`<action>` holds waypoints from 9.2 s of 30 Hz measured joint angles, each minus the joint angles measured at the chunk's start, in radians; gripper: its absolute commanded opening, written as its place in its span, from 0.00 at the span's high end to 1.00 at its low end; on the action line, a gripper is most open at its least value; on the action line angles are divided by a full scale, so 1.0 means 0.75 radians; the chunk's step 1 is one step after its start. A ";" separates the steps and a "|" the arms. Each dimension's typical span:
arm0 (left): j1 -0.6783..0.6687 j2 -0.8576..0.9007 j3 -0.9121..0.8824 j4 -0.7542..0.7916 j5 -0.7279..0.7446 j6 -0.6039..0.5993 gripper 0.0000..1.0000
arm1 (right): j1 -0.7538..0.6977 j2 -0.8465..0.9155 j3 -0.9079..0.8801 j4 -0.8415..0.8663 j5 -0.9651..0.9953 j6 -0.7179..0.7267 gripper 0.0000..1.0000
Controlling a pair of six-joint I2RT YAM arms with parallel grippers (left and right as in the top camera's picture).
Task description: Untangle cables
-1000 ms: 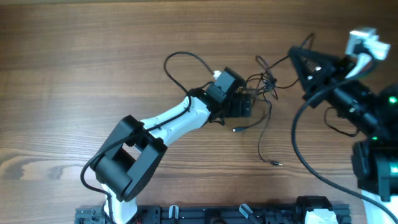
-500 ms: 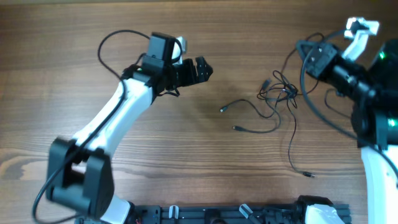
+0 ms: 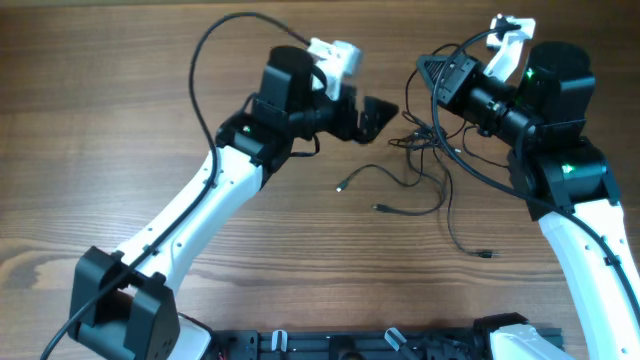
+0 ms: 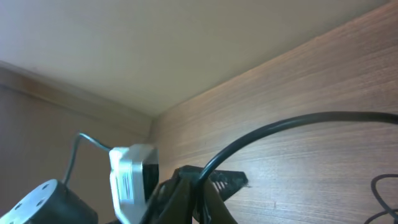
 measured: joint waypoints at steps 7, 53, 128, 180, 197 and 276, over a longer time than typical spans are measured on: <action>-0.226 0.014 0.000 0.141 -0.188 0.489 0.46 | 0.000 0.000 0.000 0.010 -0.012 0.011 0.94; -0.031 -0.220 -0.005 0.076 -0.343 -0.593 0.96 | 0.042 0.606 0.008 -0.484 0.358 0.268 0.18; 0.255 -0.191 0.006 0.036 -0.280 -0.566 0.50 | -0.276 -0.013 -0.361 -0.188 -0.451 -0.762 0.90; -0.027 0.180 0.006 -0.167 -0.715 -0.435 0.00 | -0.340 0.349 -0.352 -0.278 0.158 -0.373 0.57; -0.027 0.181 0.006 -0.204 -0.668 -0.435 0.01 | -0.333 0.494 -0.352 -0.430 0.112 -0.874 0.88; -0.030 0.183 0.006 -0.122 0.079 -0.250 0.00 | -0.272 0.546 -0.166 -0.530 0.128 -1.006 0.62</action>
